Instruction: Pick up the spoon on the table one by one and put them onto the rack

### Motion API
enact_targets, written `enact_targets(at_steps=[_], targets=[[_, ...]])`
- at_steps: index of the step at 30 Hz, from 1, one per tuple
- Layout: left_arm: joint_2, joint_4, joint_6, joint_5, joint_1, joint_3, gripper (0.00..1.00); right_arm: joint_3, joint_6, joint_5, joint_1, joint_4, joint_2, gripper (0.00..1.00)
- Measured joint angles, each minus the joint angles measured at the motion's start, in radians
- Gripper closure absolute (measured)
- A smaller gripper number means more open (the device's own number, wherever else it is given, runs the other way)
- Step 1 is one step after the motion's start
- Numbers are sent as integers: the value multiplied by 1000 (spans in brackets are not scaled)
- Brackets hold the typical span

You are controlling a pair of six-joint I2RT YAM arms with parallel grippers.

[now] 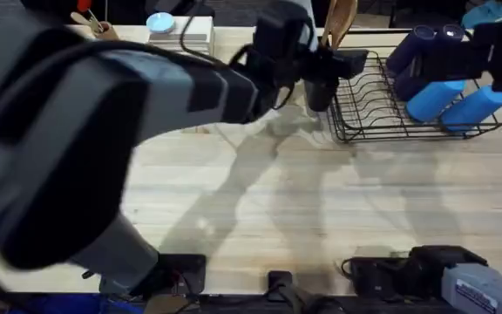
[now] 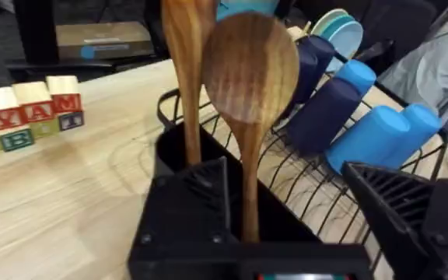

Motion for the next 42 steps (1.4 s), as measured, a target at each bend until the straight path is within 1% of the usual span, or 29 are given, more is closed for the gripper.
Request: enact_targets(at_steps=[5, 13, 20, 21, 26, 30, 36, 42], targets=[[-98, -147, 0, 0, 51, 0, 9, 0, 0, 0, 0, 0, 0, 9], [-256, -441, 31, -11, 151, 0, 6, 0, 0, 0, 0, 0, 0, 9], [-464, -719, 99, -109, 228, 0, 6, 0, 0, 0, 0, -7, 0, 9], [-550, -829, 118, -151, 253, 0, 6, 0, 0, 0, 0, -7, 0, 9], [-675, -1012, 149, -198, 302, 0, 6, 0, 0, 0, 0, -7, 0, 9], [-747, -1117, 169, -226, 325, 0, 6, 0, 0, 0, 0, -6, 0, 9], [-851, -1273, 182, -296, 326, 0, 6, 0, 0, 0, 0, -7, 0, 9], [-898, -1393, 185, -355, 326, 4, 6, 0, 0, 0, 0, -7, 0, 9]])
